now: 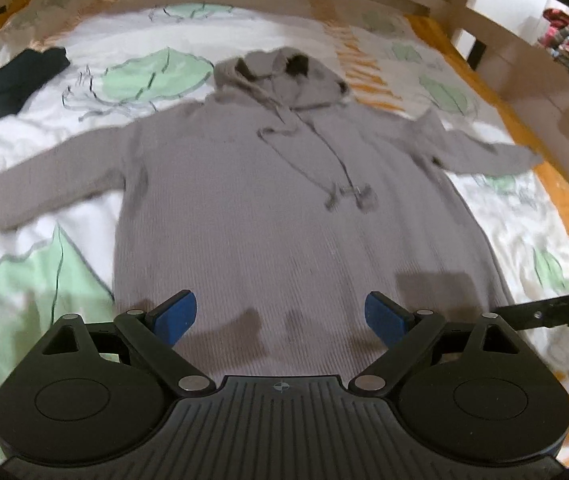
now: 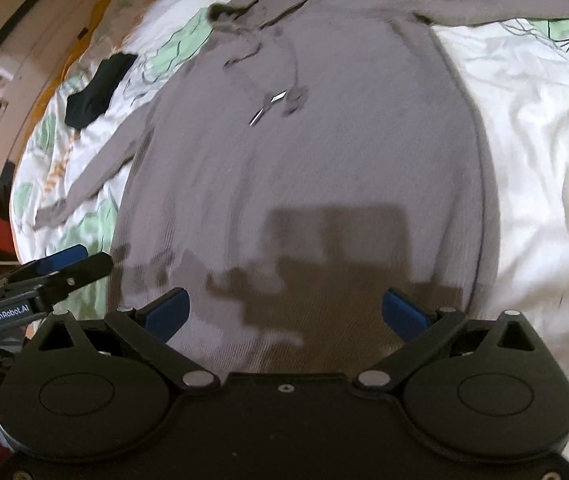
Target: Fold large clothes
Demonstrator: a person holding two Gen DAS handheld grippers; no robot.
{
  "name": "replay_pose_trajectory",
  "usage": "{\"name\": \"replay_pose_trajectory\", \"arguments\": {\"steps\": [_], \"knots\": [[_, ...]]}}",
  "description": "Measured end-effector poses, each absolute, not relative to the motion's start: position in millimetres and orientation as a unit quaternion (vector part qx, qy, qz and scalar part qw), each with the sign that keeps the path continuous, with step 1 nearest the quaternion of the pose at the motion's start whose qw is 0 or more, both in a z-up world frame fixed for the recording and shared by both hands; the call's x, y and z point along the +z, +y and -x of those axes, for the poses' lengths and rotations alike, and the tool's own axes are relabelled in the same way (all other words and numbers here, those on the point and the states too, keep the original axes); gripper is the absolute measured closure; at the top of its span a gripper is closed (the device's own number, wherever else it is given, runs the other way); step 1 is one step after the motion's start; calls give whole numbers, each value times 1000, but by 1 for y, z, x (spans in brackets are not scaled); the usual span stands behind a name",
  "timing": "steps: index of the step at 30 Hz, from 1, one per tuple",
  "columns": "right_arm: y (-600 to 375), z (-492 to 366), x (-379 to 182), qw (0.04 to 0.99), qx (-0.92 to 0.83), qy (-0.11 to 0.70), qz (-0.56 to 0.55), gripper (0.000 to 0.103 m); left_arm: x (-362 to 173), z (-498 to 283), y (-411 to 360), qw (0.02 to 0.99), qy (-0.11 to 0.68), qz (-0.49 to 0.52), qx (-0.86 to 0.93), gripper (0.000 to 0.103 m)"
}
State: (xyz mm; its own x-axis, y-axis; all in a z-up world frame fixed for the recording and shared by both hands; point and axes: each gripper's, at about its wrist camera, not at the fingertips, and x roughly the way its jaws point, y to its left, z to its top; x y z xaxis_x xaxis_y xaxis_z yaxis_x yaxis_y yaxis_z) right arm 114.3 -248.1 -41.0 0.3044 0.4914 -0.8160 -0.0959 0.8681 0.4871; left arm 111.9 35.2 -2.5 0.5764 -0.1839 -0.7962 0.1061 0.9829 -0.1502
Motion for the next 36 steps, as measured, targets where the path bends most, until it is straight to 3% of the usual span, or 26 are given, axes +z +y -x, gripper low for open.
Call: {"name": "replay_pose_trajectory", "arguments": {"steps": [5, 21, 22, 24, 31, 36], "knots": [[-270, -143, -40, 796, 177, 540, -207, 1, -4, -145, 36, 903, 425, 22, -59, 11], [-409, -230, -47, 897, 27, 376, -230, 1, -48, -242, 4, 936, 352, -11, -18, 11], [-418, -236, -50, 900, 16, 370, -230, 2, -53, -248, 1, 937, 349, -18, -11, 11], [-439, -245, -54, 905, -9, 362, -224, 13, -62, -258, -2, 938, 346, -23, 0, 11], [-496, -277, -64, 911, -74, 349, -210, 18, -110, -279, 3, 920, 391, 13, 25, 8], [-531, -300, -71, 910, -110, 346, -201, 21, -119, -268, -2, 935, 352, -12, 33, 2]]}}
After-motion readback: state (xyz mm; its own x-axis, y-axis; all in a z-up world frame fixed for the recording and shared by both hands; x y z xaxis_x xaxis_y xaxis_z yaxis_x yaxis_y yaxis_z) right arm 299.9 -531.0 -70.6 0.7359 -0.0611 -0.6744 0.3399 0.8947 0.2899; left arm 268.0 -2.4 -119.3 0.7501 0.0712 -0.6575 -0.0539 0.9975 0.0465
